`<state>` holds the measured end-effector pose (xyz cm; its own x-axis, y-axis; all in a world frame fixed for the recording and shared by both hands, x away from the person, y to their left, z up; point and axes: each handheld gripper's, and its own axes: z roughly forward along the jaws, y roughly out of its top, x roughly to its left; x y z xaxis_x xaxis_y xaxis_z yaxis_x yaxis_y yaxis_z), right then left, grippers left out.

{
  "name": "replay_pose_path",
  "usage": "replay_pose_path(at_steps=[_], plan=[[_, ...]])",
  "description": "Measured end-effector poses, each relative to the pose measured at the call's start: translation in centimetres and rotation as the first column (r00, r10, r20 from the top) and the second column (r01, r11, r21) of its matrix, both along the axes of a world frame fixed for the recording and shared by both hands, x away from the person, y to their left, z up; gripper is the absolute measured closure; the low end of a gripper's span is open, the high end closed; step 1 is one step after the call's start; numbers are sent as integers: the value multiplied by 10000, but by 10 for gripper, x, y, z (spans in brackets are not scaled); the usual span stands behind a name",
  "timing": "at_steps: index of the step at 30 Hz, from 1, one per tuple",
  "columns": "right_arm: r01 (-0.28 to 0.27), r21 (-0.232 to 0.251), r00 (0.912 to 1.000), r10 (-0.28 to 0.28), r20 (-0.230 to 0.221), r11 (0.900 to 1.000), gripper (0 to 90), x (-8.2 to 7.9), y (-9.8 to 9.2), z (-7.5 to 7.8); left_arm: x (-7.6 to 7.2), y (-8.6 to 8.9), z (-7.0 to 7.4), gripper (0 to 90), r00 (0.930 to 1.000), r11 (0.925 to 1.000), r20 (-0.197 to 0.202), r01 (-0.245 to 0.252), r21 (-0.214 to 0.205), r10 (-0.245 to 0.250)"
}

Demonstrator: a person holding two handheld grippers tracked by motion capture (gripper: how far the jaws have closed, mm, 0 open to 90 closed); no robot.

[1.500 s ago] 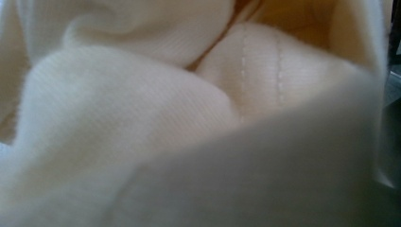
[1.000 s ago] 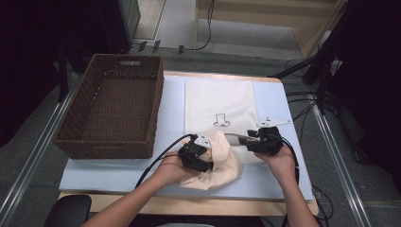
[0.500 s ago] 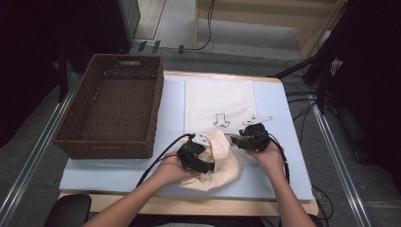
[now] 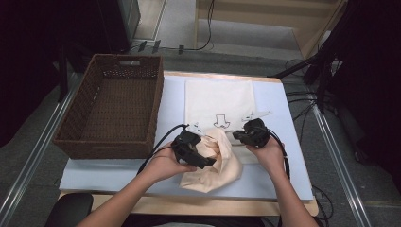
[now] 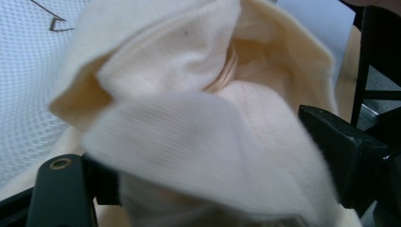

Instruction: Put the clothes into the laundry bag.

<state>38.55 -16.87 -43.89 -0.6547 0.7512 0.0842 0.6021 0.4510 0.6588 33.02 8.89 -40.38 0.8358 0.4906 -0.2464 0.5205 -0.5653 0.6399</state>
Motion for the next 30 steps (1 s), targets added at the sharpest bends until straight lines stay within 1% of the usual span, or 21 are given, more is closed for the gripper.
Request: replay_pose_path(at_steps=[1, 3, 7, 9, 12, 14, 15, 17, 19, 20, 21, 22, 23, 24, 25, 26, 28, 29, 30], plan=[[23, -29, 10000, -23, 40, 10000, 838, 0, 0, 1, 0, 3, 2, 200, 10000, 10000, -43, -9, -90, 8], [7, 47, 10000, -7, 55, 10000, 839, -2, 0, 3, 0, 7, 5, 198, 9998, 9999, -182, -87, -128, 85], [-47, 2, 9999, 47, 157, 10000, 838, -3, 0, 5, 0, 14, 14, 188, 9999, 9998, -37, -147, 137, 147], [-51, 74, 9999, 50, 153, 10000, 838, -4, -1, 7, 2, 18, 19, 184, 9998, 9997, -30, -221, -84, 221], [32, 166, 9998, -35, 214, 9999, 838, -6, -2, 10, 7, 20, 23, 180, 9987, 9977, 140, -481, -473, 488], [22, 212, 9994, -29, 331, 9998, 838, -7, -1, 12, 10, 17, 21, 187, 9979, 9966, 211, -598, -561, 610], [53, 213, 9995, -59, 295, 9998, 838, -7, -1, 13, 12, 15, 19, 189, 9976, 9962, 231, -642, -584, 656], [14, 251, 9993, -24, 375, 9997, 837, -6, 0, 15, 14, 9, 13, 193, 9973, 9963, 176, -696, -510, 706], [87, 291, 9992, -99, 392, 9995, 837, -7, 0, 17, 17, 3, 8, 205, 9976, 9973, 161, -666, -317, 671], [52, 298, 9989, -66, 462, 9995, 837, -6, 0, 17, 18, 0, 5, 209, 9978, 9976, 167, -633, -295, 638], [64, 292, 9988, -78, 477, 9996, 836, -6, 0, 18, 18, -4, 1, 217, 9981, 9981, 141, -596, -161, 598], [118, 310, 9987, -133, 491, 9995, 836, -7, 1, 19, 18, -7, -1, 227, 9983, 9983, 138, -562, -136, 564], [99, 335, 9987, -116, 498, 9994, 836, -7, 1, 20, 18, -9, -4, 233, 9989, 9989, 103, -459, -62, 460], [99, 348, 9986, -117, 513, 9993, 837, -8, 1, 21, 17, -12, -7, 250, 9990, 9992, 189, -402, 35, 401], [92, 358, 9983, -113, 572, 9993, 837, -8, 1, 22, 16, -14, -9, 288, 9988, 9993, 369, -337, 149, 331], [80, 429, 9982, -106, 596, 9990, 837, -8, 2, 22, 14, -15, -11, 363, 9984, 9995, 503, -279, 127, 272], [90, 415, 9981, -115, 604, 9991, 837, -9, 2, 24, 11, -17, -12, 511, 9978, 9999, 657, -105, 3, 105], [92, 424, 9980, -118, 624, 9991, 837, -9, 2, 24, 9, -18, -12, 569, 9969, 10000, 790, -34, 3, 34], [83, 432, 9979, -110, 645, 9990, 837, -9, 2, 24, 8, -19, -12, 603, 9955, 10000, 946, 0, 81, -8]])
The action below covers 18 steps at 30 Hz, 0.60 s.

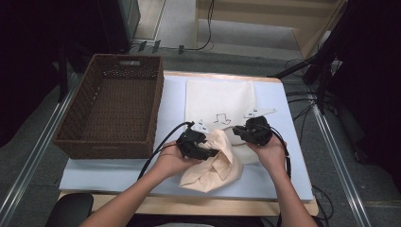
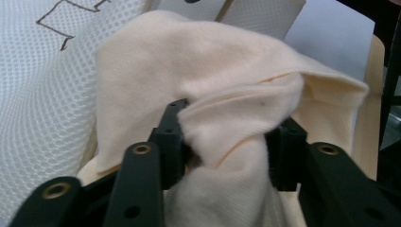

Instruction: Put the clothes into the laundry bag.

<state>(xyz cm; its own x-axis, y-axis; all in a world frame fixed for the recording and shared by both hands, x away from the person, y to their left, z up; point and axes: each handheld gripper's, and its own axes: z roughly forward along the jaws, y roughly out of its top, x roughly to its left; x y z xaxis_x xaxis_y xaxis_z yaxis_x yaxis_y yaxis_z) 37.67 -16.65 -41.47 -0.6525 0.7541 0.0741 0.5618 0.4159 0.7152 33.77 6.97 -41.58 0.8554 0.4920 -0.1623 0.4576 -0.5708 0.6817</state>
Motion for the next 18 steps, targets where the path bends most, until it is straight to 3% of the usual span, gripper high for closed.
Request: replay_pose_path(at_steps=[5, 9, 11, 15, 18], plan=[[76, 116, 10000, -77, 59, 9999, 839, 0, 1, 3, -7, -6, 1, 740, 9992, 9997, 332, 229, 40, -231], [117, 156, 9997, -120, 207, 9998, 841, -2, 2, 8, -10, -14, 0, 766, 9991, 9995, 288, 316, 62, -317], [104, 244, 9995, -111, 285, 9996, 841, -4, 3, 12, -9, -16, 1, 769, 9996, 9996, 39, 273, -7, -273], [17, 347, 9986, -36, 535, 9994, 842, -8, 4, 19, -3, -22, 6, 777, 9997, 9999, 232, -42, 159, 39], [-53, 511, 9979, 20, 641, 9987, 842, -11, 5, 24, 6, -25, 10, 780, 9996, 9996, 58, -273, 86, 273]])
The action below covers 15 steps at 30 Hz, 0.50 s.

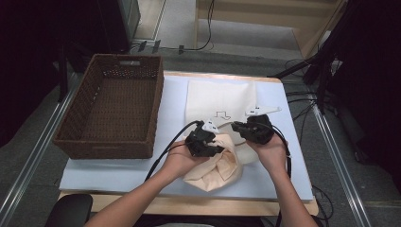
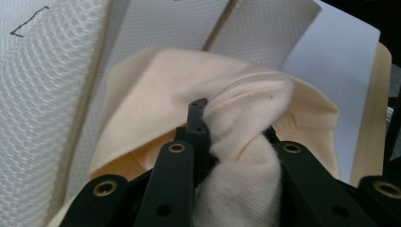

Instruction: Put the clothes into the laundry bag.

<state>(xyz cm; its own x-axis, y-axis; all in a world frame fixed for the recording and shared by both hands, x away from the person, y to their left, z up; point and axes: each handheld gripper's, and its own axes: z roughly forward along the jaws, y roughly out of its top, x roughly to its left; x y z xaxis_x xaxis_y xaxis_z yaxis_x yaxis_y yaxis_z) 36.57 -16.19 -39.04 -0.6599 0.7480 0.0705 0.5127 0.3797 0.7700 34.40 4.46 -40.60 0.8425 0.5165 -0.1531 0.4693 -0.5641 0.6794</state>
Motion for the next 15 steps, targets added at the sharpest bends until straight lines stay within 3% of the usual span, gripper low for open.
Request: replay_pose_path(at_steps=[4, 9, 11, 15], plan=[[-5, 191, 10000, 4, 62, 9998, 843, -3, -1, 4, 12, -3, 7, 783, 9998, 9998, -24, -199, 52, 199], [33, 357, 10000, -35, 64, 9994, 844, -4, -5, 6, 24, -4, 25, 786, 9982, 9975, 226, -546, -454, 557], [59, 446, 10000, -61, 56, 9990, 844, -4, -5, 6, 28, -7, 23, 786, 9980, 9973, 220, -577, -452, 588], [106, 466, 9999, -109, 70, 9989, 845, -4, -6, 7, 35, -17, 4, 786, 9974, 9974, 94, -716, -72, 716]])
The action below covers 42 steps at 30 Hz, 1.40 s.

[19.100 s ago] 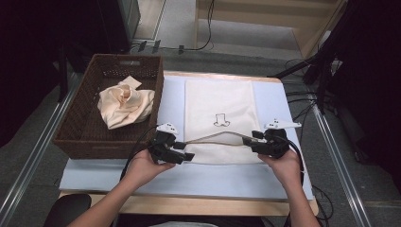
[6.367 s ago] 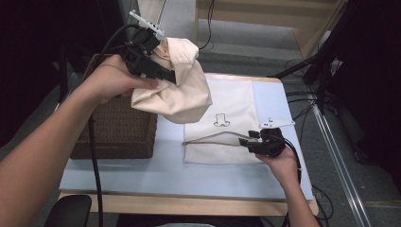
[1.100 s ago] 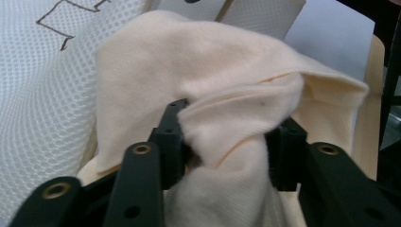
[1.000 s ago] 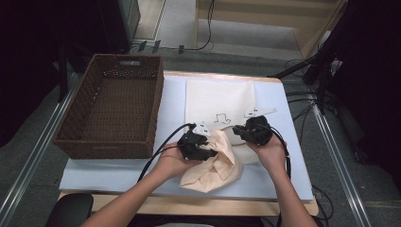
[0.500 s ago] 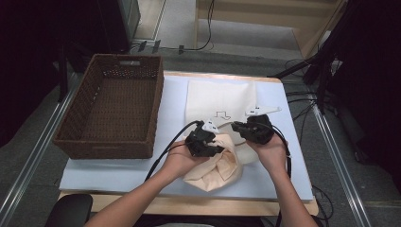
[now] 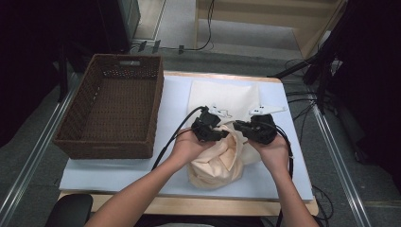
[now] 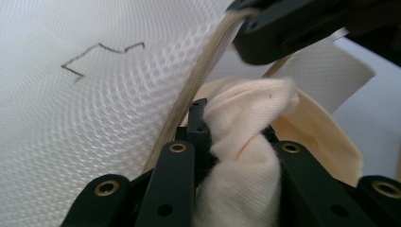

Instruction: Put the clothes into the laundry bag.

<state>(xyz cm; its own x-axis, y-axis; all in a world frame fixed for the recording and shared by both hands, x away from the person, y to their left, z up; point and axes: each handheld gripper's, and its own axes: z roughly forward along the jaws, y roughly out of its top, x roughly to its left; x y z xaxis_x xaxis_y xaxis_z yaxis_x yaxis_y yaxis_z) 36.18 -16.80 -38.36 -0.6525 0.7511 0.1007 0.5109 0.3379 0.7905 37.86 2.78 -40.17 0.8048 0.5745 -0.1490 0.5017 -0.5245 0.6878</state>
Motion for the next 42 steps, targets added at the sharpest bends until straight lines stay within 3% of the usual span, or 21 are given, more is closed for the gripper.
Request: replay_pose_path(at_steps=[9, 13, 18, 23, 26, 31, 36, 42], plan=[[40, 53, 9999, -39, -154, 10000, 847, 1, -3, -2, 11, -6, -24, 781, 9999, 9995, 65, -129, 304, 127], [28, 0, 9998, -28, -211, 10000, 848, 1, -2, -4, 14, -5, -27, 748, 9994, 9997, -325, -87, 230, 95], [-10, 24, 9998, 10, -219, 10000, 848, 1, -2, -5, 13, 0, -20, 622, 9987, 9997, -485, 165, -155, -173], [-18, 38, 9998, 19, -207, 10000, 848, 1, -3, -4, 10, 1, -10, 461, 9979, 9987, -433, 482, -184, -490], [-10, 63, 9997, 12, -246, 10000, 848, 2, -3, -4, 6, 4, -1, 445, 9975, 9974, -83, 699, -157, -700], [24, 55, 9995, -23, -301, 10000, 848, 2, -5, -5, 3, 15, 14, 390, 9966, 9970, -401, 707, -305, -719], [23, 13, 9995, -22, -321, 10000, 848, 2, -5, -5, -5, 28, 32, 346, 9980, 9971, -199, 595, -484, -605], [59, 15, 9995, -59, -320, 10000, 848, 2, -5, -5, -17, 47, 41, 346, 9982, 9967, -334, 483, -646, -506]])
